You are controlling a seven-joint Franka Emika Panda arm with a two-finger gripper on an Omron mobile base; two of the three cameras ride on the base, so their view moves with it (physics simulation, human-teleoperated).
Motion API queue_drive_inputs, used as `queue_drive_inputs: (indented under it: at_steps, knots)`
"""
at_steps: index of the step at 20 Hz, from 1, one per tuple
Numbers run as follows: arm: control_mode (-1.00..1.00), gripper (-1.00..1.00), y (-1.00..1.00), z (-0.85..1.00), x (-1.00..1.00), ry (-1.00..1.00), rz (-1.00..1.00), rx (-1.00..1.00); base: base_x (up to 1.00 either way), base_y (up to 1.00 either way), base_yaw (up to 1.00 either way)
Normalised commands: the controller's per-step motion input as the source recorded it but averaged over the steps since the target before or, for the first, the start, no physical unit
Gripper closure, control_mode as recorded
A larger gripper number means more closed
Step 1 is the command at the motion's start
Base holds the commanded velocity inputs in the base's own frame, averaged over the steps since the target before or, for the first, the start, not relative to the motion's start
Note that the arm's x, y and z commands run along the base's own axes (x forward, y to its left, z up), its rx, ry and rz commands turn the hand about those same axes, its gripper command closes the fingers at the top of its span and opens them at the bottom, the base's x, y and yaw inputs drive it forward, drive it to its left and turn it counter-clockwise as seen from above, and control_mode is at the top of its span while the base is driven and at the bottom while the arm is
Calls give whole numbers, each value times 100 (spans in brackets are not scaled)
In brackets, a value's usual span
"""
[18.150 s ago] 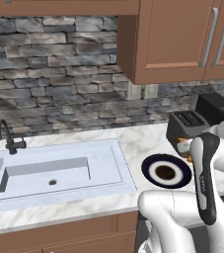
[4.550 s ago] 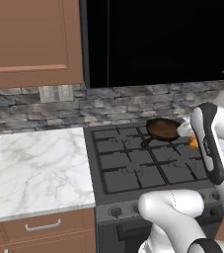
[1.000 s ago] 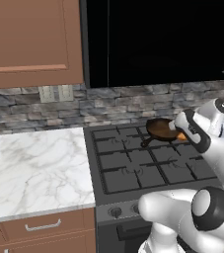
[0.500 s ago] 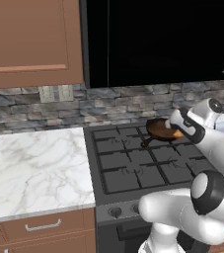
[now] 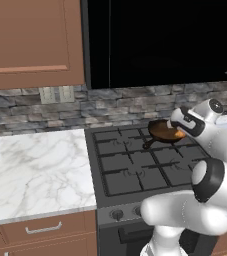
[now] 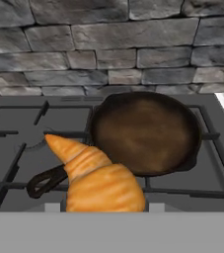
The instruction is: Pick the croissant and place it on the pan. Then turn on the stove to warm the croissant.
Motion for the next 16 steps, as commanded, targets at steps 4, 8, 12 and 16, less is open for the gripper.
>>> queue_drive_inputs:
  at_steps: [4,8,12,16]
  knots:
    - [-100,100,-10,-9,21,0,0,0,0,0,0]
    - [-100,100,-3,-7,26,0,0,0,0,0,0]
    - [-100,100,-2,-7,33,0,0,0,0,0,0]
    - [-100,100,0,-17,31,0,0,0,0,0,0]
